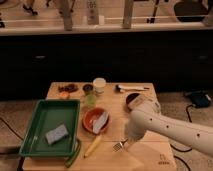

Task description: Place fork in table surface

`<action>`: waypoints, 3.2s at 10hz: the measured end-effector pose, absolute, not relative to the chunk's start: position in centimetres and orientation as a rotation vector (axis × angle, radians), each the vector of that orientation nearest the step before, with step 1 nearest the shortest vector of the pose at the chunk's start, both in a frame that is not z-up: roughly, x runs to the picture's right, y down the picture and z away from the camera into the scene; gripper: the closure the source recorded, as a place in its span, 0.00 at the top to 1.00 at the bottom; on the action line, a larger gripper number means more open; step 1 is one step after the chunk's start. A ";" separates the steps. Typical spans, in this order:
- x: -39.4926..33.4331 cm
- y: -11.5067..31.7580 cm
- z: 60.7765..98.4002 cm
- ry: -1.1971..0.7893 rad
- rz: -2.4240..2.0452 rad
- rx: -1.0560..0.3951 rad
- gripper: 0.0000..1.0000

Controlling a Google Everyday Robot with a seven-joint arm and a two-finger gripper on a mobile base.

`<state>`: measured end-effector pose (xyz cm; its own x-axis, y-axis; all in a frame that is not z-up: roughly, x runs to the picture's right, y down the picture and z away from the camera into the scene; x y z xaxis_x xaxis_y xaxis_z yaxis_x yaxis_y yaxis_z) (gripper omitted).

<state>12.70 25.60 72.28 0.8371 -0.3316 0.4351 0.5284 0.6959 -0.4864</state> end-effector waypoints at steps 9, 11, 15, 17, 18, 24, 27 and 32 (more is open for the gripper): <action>12.3 25.0 70.7 -0.337 -0.590 -0.650 0.00; 12.0 25.2 70.7 -0.327 -0.606 -0.653 0.00; 11.2 26.4 72.1 -0.323 -0.623 -0.680 0.00; 10.8 27.8 73.7 -0.333 -0.623 -0.709 0.00; 10.5 28.3 74.3 -0.337 -0.624 -0.719 0.00; 10.0 31.2 76.9 -0.351 -0.609 -0.771 0.00; 9.9 31.7 77.6 -0.358 -0.599 -0.780 0.00; 10.1 31.7 77.4 -0.357 -0.604 -0.784 0.27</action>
<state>10.07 31.71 77.42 0.7758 -0.3707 0.5105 0.6259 0.5540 -0.5489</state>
